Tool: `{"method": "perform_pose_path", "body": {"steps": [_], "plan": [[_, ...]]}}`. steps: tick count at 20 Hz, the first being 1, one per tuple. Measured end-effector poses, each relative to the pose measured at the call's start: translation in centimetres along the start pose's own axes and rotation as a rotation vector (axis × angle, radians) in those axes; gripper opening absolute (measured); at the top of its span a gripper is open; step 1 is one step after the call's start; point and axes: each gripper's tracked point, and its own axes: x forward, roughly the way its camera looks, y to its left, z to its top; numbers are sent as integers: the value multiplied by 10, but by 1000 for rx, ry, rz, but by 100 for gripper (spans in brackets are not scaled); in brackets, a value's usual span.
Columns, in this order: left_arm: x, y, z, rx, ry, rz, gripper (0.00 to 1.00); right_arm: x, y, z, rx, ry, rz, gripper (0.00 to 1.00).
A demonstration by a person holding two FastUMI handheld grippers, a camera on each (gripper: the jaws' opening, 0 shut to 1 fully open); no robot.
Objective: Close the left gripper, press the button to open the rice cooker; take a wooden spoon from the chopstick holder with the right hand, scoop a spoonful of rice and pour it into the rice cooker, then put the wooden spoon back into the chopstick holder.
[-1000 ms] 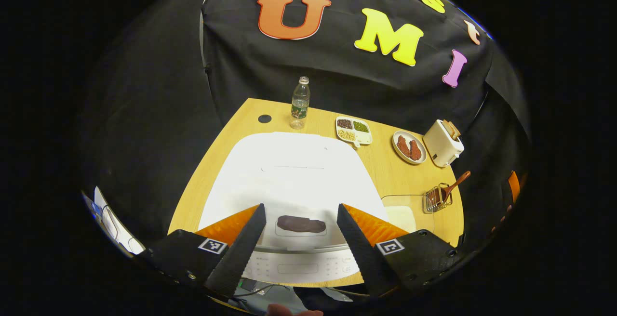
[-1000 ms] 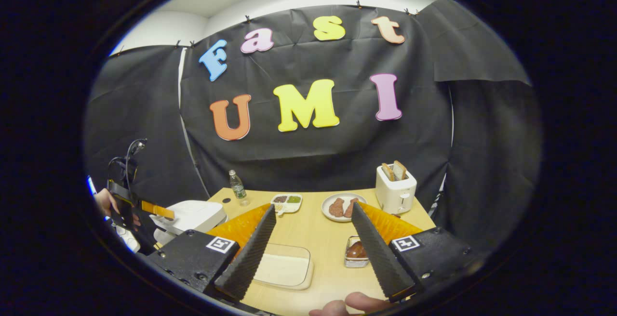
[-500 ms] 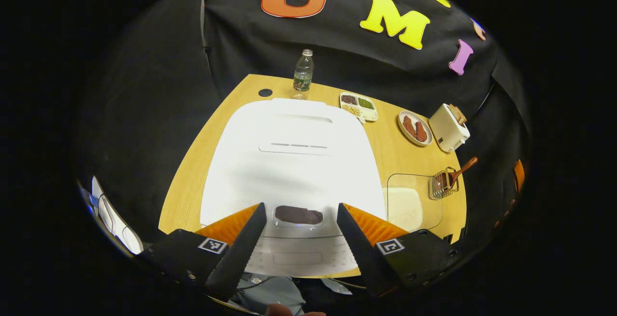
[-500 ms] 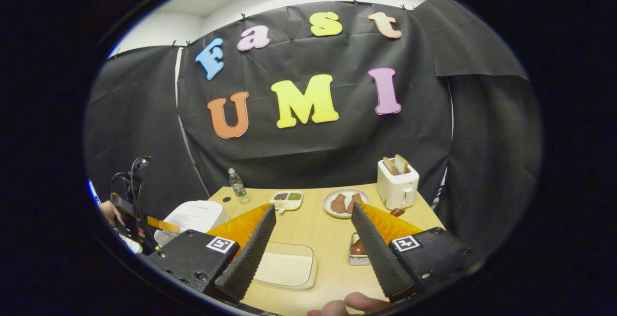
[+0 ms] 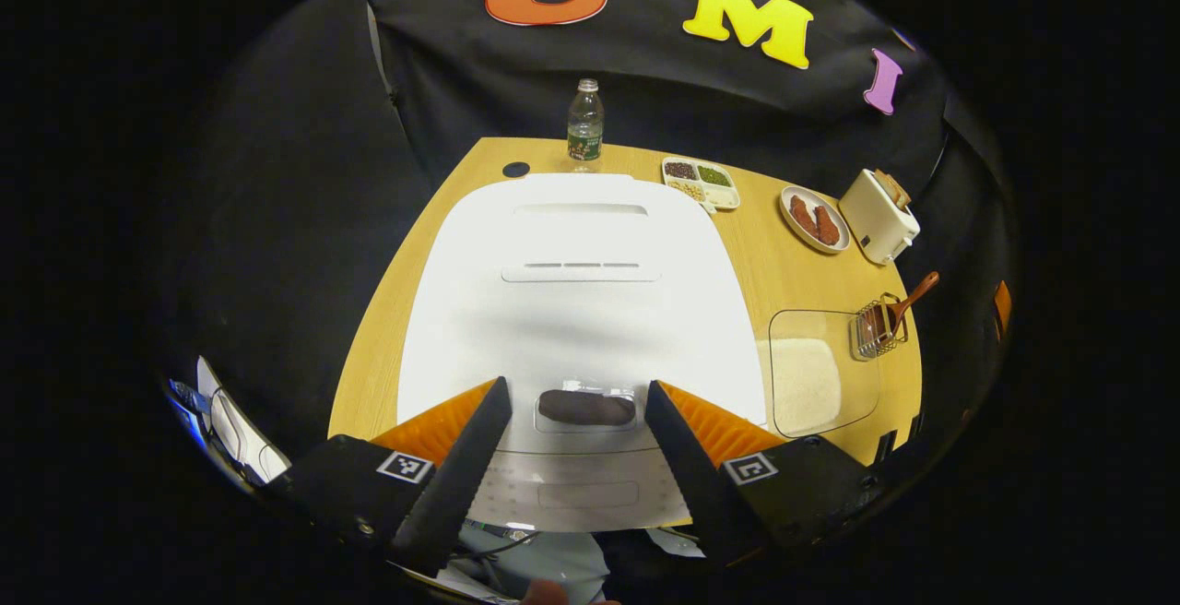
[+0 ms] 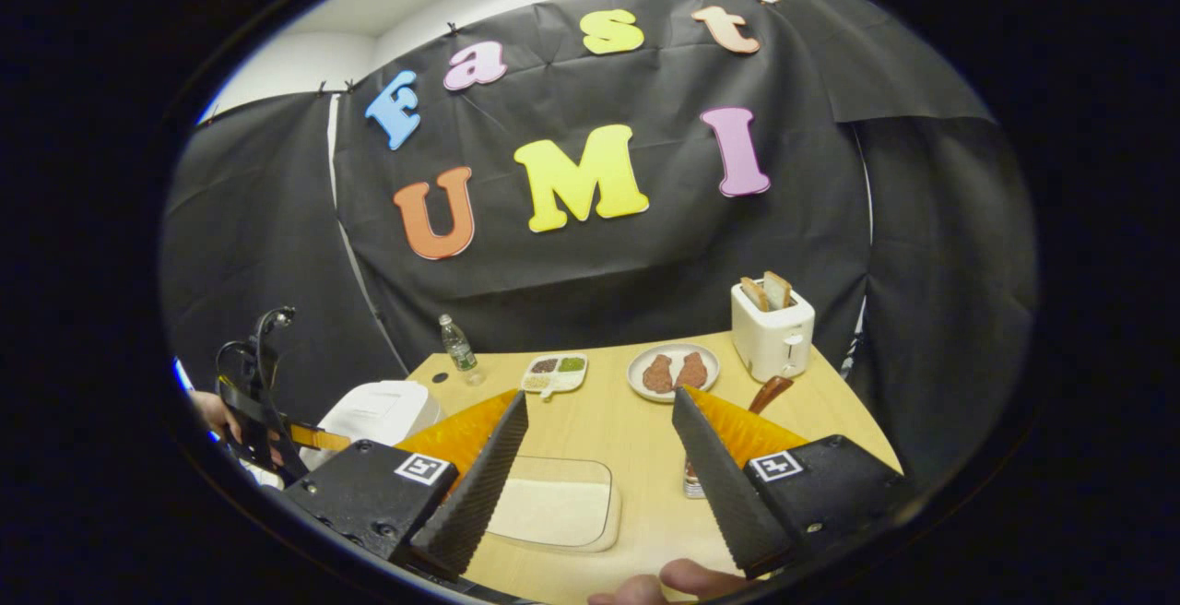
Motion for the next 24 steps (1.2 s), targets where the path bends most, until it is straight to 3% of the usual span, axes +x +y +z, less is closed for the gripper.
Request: {"method": "perform_pose_path", "body": {"steps": [10,12,13,14,15,19,21,24], "plan": [[-1,3,10,-62,-108,55,97,45,7,-6,3,91,164,100],[-2,6,10,-58,-109,67,97,39,7,9,-17,49,161,96],[-2,5,10,-72,-107,71,98,35,7,15,-25,34,155,100],[-3,6,10,-72,-116,70,97,30,6,17,-29,18,146,96],[-4,5,11,-69,-129,61,98,25,4,21,-33,4,132,100],[-28,-3,25,-127,-244,6,95,-1,4,25,-45,-27,70,100],[-59,-7,41,-147,-353,-9,95,-17,10,34,-62,-58,43,100],[-125,-23,76,-96,-571,-44,95,-44,27,46,-115,-112,13,100]]}}
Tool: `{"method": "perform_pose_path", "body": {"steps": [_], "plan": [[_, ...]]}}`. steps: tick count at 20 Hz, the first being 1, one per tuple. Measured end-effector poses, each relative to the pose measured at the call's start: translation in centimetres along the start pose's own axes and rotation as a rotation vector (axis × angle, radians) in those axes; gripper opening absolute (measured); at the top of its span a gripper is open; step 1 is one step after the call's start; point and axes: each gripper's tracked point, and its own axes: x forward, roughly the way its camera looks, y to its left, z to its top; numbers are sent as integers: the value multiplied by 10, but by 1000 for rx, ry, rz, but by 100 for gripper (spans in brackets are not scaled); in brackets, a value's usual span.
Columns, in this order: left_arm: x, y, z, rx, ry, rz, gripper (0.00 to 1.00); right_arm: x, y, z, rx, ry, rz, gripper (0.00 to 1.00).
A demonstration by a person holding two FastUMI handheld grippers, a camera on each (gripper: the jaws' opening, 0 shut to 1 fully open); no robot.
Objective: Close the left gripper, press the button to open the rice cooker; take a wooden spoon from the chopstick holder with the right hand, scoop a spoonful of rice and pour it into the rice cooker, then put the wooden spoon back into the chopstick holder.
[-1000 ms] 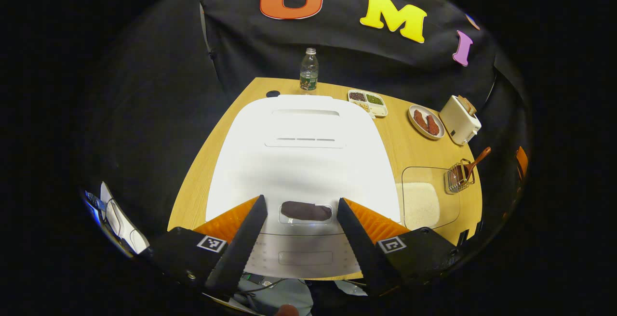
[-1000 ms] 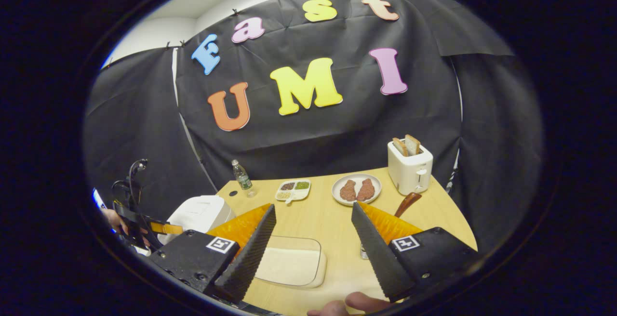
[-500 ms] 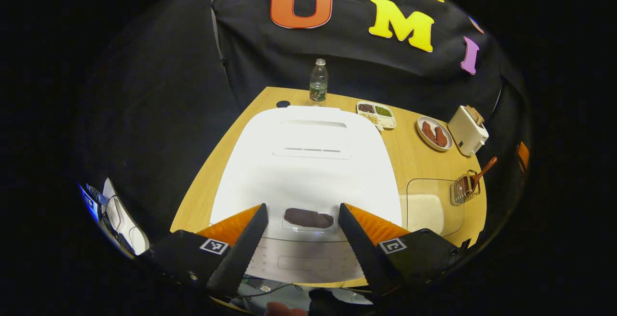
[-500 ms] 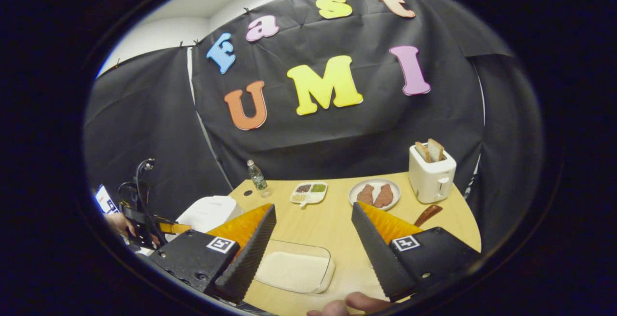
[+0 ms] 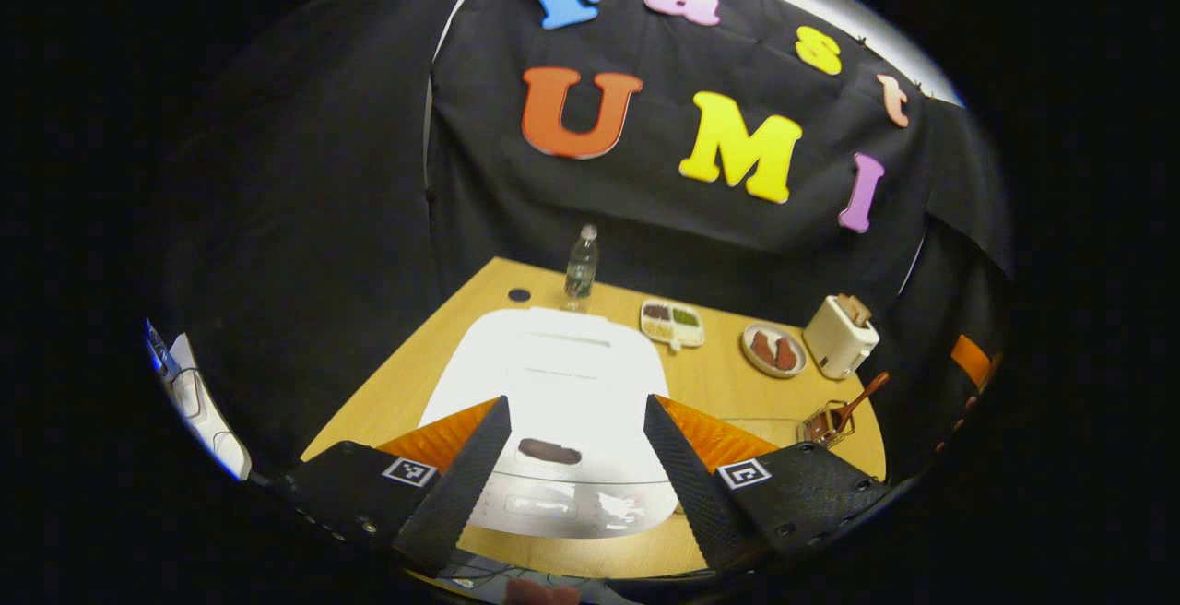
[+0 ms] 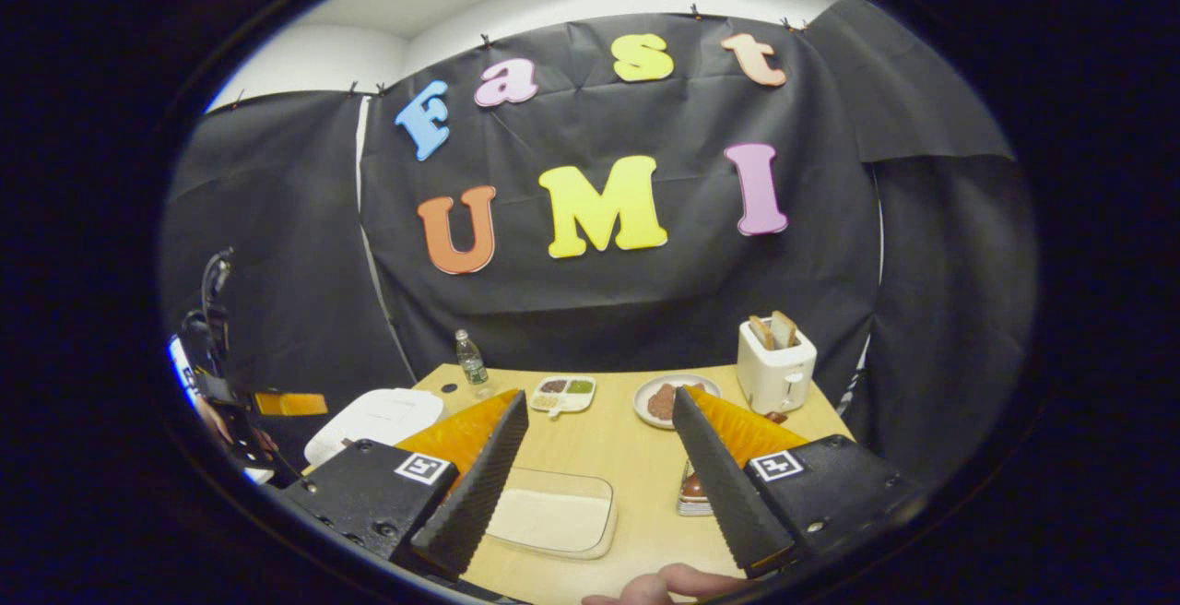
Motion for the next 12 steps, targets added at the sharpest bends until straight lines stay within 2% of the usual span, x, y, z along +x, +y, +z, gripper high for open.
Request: {"method": "perform_pose_path", "body": {"steps": [2,5,8,9,11,12], "plan": [[-28,-15,32,57,-117,-16,95,-18,14,12,-23,-42,-11,100],[-71,-45,57,87,-239,-71,95,-48,35,25,-41,-90,-29,96],[-107,-65,60,55,-304,-125,95,-81,49,34,-41,-131,-61,100],[-117,-67,57,58,-310,-136,94,-92,52,37,-39,-146,-78,96],[-134,-62,53,84,-327,-135,95,-111,57,38,-27,-164,-110,96],[-142,-63,51,106,-336,-137,95,-120,60,37,-28,-163,-123,100]]}}
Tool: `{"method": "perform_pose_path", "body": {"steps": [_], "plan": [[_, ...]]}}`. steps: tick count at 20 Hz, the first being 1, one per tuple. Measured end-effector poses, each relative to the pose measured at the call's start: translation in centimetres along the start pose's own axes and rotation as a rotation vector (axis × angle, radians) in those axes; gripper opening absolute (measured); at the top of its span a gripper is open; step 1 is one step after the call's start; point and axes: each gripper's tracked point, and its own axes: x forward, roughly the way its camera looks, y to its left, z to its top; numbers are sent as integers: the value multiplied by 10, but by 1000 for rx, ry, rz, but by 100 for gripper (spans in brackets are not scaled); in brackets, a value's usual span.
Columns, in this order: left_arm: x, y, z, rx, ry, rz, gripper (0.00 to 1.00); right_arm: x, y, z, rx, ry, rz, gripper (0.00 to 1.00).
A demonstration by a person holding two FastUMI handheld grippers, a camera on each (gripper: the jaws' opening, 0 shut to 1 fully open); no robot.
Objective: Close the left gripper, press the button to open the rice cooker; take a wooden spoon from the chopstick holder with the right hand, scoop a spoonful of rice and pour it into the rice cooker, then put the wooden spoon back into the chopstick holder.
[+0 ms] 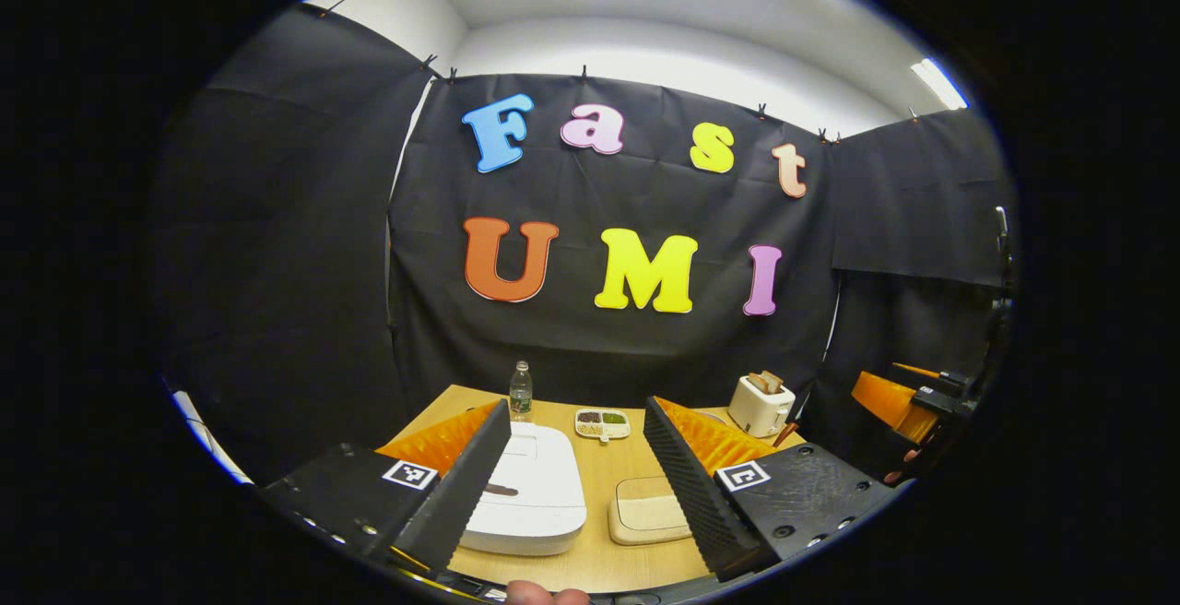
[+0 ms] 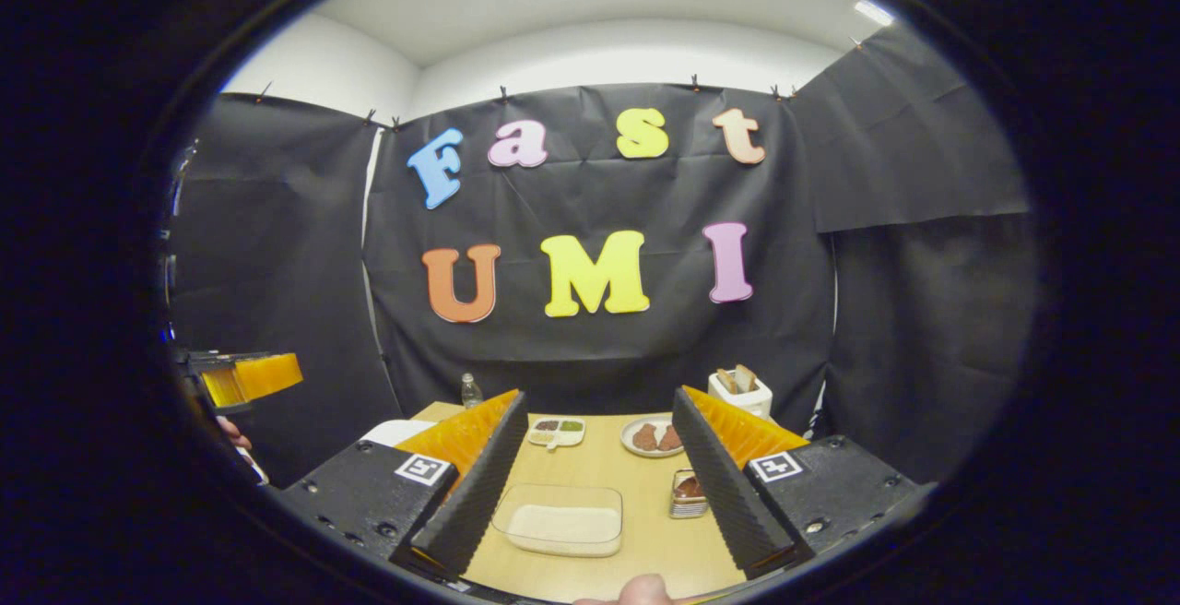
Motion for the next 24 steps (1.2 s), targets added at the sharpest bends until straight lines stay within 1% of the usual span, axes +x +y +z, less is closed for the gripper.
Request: {"method": "perform_pose_path", "body": {"steps": [2,3,4,9,11,12,13,14,15,16,24], "plan": [[-16,-6,0,41,-14,-11,95,-17,3,2,-3,-6,-27,100],[-21,-10,1,46,-24,-17,95,-25,5,3,-7,-10,-40,96],[-27,-15,2,47,-32,-21,95,-33,8,3,-12,-8,-47,100],[-46,-30,8,37,-71,-30,95,-57,24,0,-28,-13,-39,100],[-50,-37,10,23,-77,-39,94,-61,27,-3,-34,-5,-33,100],[-53,-41,10,12,-80,-48,95,-62,28,-2,-34,-12,-32,96],[-55,-45,10,8,-82,-53,95,-62,28,0,-36,-17,-36,96],[-57,-48,10,12,-83,-61,95,-63,26,-2,-39,-18,-40,100],[-56,-50,8,20,-83,-69,95,-64,25,-5,-40,-17,-42,96],[-57,-51,10,24,-83,-73,94,-65,25,-6,-41,-14,-41,100],[-52,-57,7,26,-78,-87,94,-64,25,-9,-51,-2,-39,100]]}}
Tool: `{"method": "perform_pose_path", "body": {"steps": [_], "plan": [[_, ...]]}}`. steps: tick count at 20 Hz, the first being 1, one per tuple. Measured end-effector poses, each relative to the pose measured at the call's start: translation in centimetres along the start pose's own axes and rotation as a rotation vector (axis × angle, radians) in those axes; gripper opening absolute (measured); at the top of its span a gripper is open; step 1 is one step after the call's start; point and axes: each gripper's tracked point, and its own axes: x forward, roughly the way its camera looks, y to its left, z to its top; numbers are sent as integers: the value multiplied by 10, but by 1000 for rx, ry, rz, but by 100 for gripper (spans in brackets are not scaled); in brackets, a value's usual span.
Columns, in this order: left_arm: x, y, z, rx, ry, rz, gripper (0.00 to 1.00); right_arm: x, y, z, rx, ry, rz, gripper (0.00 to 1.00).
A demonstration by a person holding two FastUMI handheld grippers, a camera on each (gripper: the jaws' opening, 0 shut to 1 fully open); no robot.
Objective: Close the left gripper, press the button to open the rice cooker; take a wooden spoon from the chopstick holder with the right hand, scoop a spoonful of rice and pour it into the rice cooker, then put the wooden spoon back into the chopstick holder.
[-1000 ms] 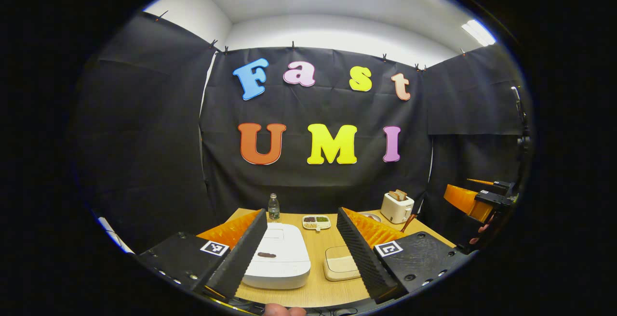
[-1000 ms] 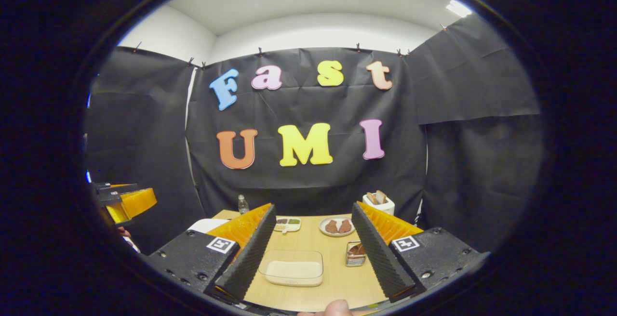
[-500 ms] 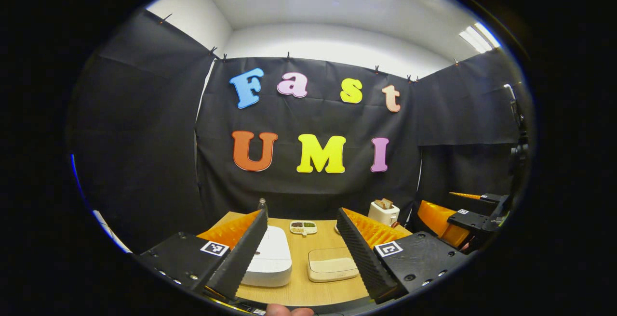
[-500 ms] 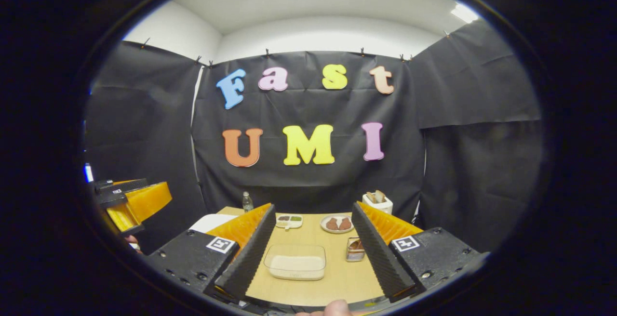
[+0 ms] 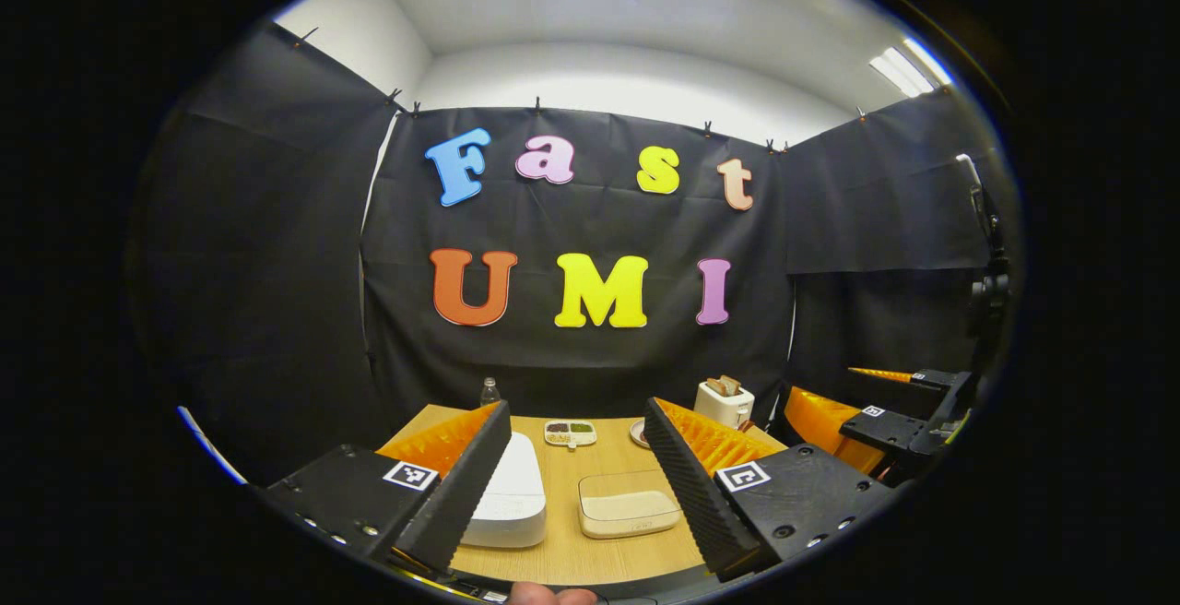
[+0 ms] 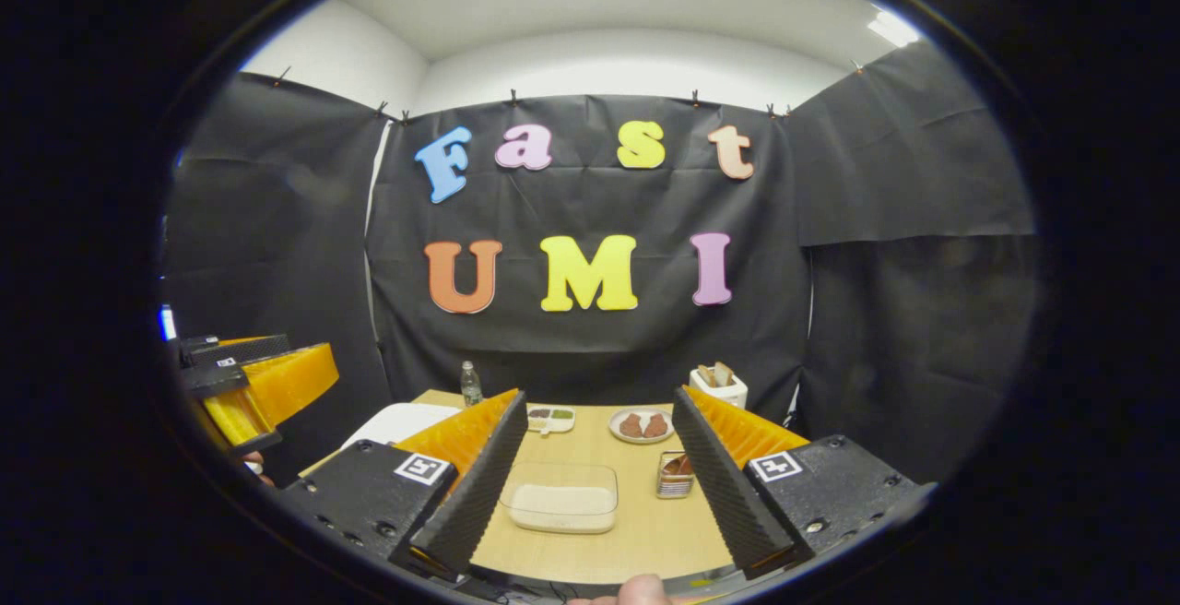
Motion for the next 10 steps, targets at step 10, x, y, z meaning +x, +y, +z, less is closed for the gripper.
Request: {"method": "perform_pose_path", "body": {"steps": [10], "plan": [[4,2,-3,9,5,13,94,8,0,-1,-9,6,-2,96]]}}
